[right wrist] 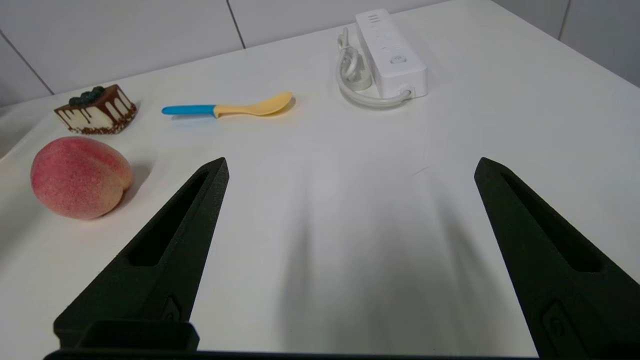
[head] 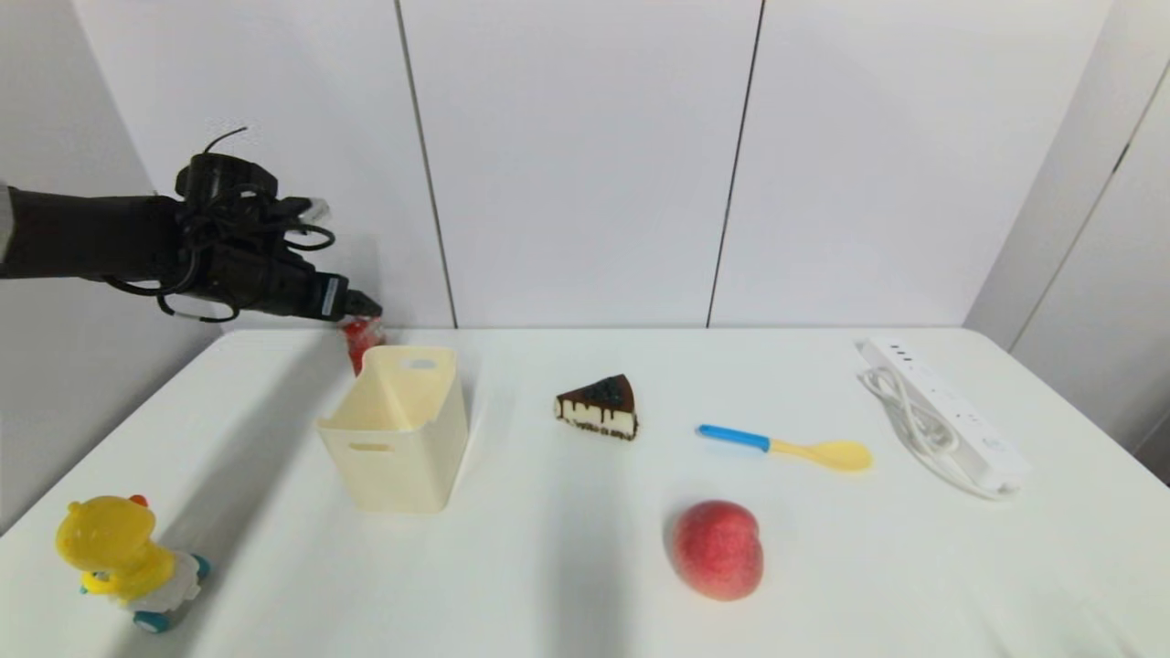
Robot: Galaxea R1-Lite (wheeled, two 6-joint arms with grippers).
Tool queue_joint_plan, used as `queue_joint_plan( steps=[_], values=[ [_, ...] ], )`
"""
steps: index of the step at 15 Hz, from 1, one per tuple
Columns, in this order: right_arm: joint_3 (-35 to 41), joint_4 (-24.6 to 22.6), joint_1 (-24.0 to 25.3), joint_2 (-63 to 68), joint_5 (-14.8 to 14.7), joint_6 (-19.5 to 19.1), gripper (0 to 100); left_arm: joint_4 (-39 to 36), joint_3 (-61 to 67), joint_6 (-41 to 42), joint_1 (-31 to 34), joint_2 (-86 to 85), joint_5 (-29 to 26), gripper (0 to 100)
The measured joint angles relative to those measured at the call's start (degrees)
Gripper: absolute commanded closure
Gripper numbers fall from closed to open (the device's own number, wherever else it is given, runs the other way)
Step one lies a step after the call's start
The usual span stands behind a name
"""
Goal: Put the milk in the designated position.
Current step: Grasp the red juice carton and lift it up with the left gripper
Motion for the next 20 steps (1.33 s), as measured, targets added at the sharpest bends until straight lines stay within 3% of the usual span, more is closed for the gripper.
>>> queue_joint_plan(
  steps=[4,12,20],
  values=[
    [0.0,0.0,0.0,0.0,0.0,0.0,0,2.9,-0.2,1.3,-0.4,1.5,-0.1,0],
    [0.0,0.0,0.0,0.0,0.0,0.0,0,0.5,0.6,-0.4,-1.0,3.9,0.3,0],
    [0.0,0.0,0.0,0.0,0.0,0.0,0,-14.7,10.7,-9.1,-1.6,3.1,0.5,0]
  ],
)
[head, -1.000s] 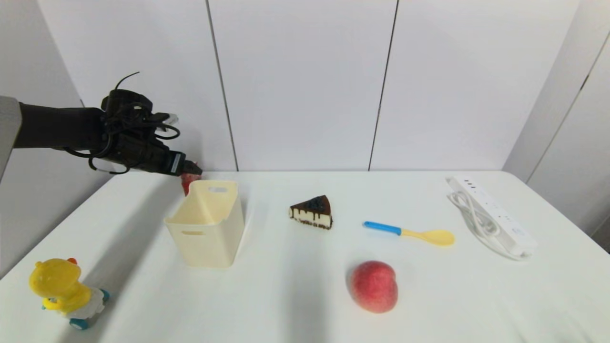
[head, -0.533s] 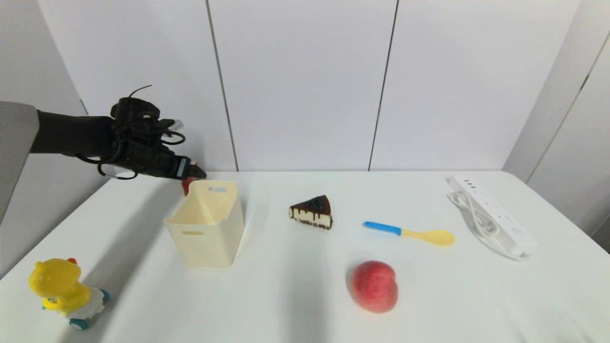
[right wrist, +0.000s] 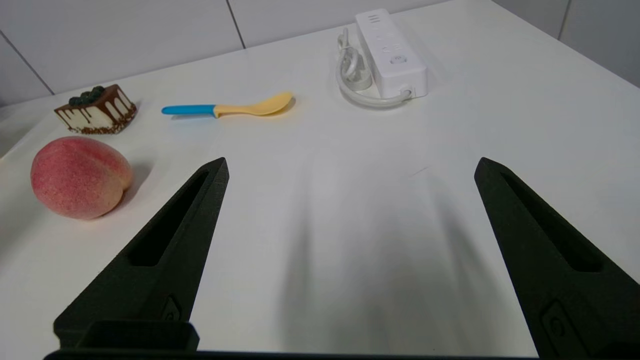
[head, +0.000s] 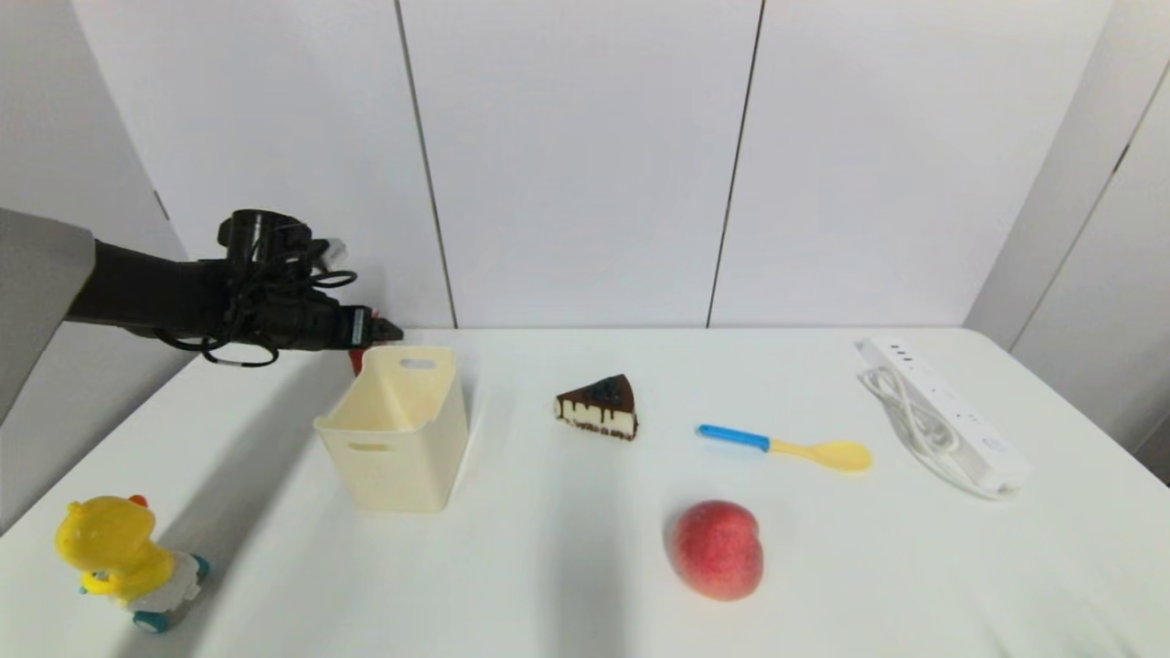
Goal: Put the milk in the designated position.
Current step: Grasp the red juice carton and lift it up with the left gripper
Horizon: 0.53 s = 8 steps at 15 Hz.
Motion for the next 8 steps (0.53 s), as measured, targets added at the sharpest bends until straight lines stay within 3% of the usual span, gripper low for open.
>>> queue_joint_plan(
  steps=[8],
  values=[
    [0.0,0.0,0.0,0.0,0.0,0.0,0,-9.8,8.1,-4.6,-0.2,-1.7,3.6,0]
  ],
)
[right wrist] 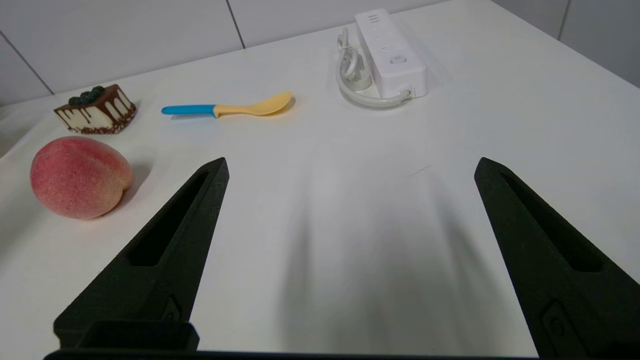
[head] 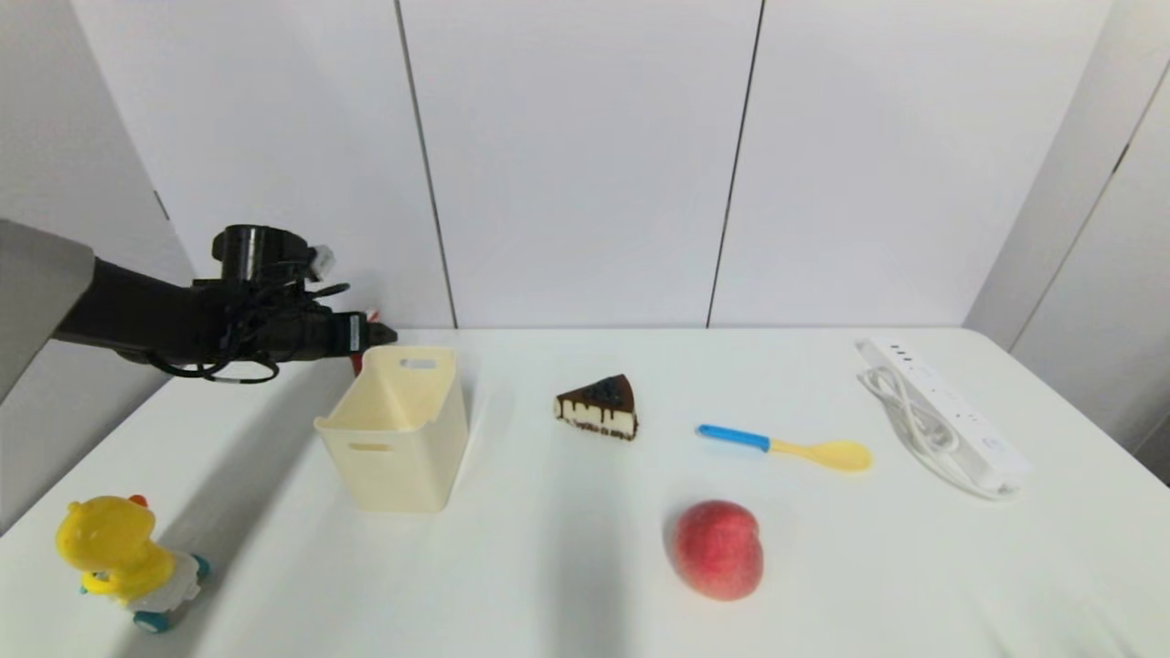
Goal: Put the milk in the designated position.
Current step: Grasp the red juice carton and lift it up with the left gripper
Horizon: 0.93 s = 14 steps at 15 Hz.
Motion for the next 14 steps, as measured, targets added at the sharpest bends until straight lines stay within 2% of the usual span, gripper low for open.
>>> queue_joint_plan(
  steps=[2,3,14],
  values=[
    [0.0,0.0,0.0,0.0,0.0,0.0,0,-0.2,1.2,-0.1,0.0,-0.2,0.0,0],
    [0.0,0.0,0.0,0.0,0.0,0.0,0,-0.2,1.7,-0.1,0.0,-0.4,0.0,100],
    [0.0,0.0,0.0,0.0,0.0,0.0,0,-0.4,3.6,0.0,-0.1,-1.1,-0.1,100]
  ],
)
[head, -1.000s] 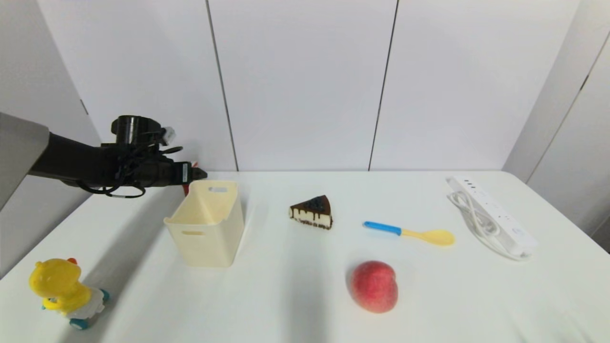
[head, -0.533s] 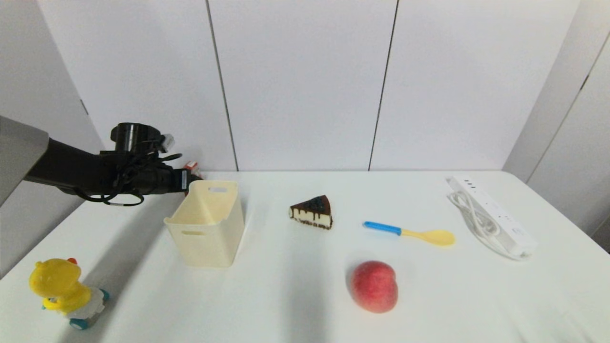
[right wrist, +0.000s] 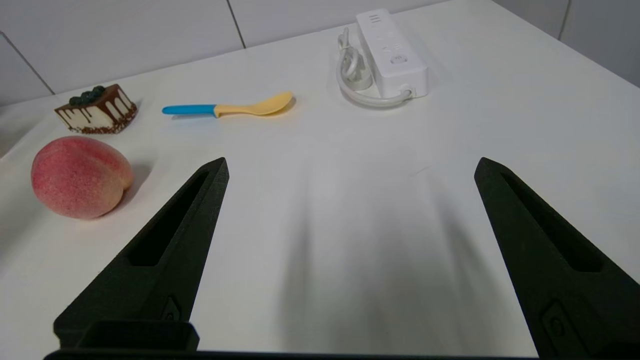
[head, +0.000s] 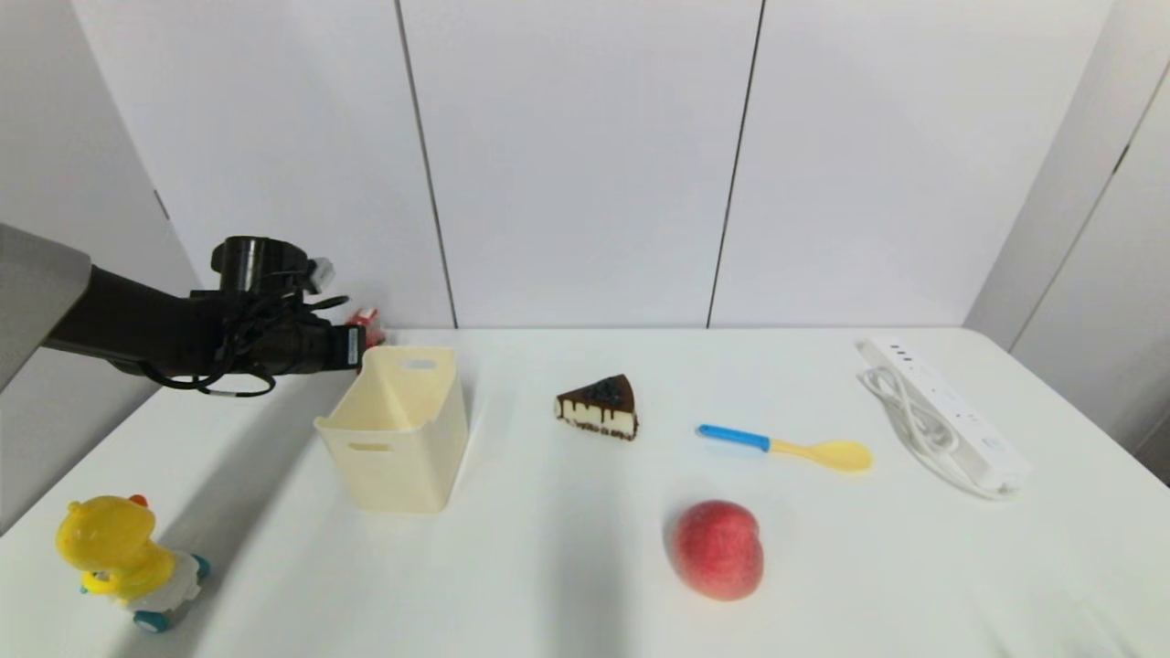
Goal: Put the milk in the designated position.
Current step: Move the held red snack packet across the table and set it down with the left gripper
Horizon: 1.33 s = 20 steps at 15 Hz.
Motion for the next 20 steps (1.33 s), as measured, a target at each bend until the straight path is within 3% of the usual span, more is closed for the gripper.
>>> queue_joint_plan(
  steps=[8,13,15,20],
  values=[
    [0.0,0.0,0.0,0.0,0.0,0.0,0,-1.1,-1.7,0.3,0.0,-4.4,0.2,100],
    [0.0,0.0,0.0,0.0,0.0,0.0,0,0.3,-6.0,0.3,-0.8,-15.4,4.2,100],
    [0.0,0.0,0.0,0.0,0.0,0.0,0,4.1,-6.8,-1.1,-3.8,-19.5,4.1,100],
    [0.0,0.0,0.0,0.0,0.0,0.0,0,13.6,-7.7,-12.0,-19.8,-27.5,3.8,100]
  ],
)
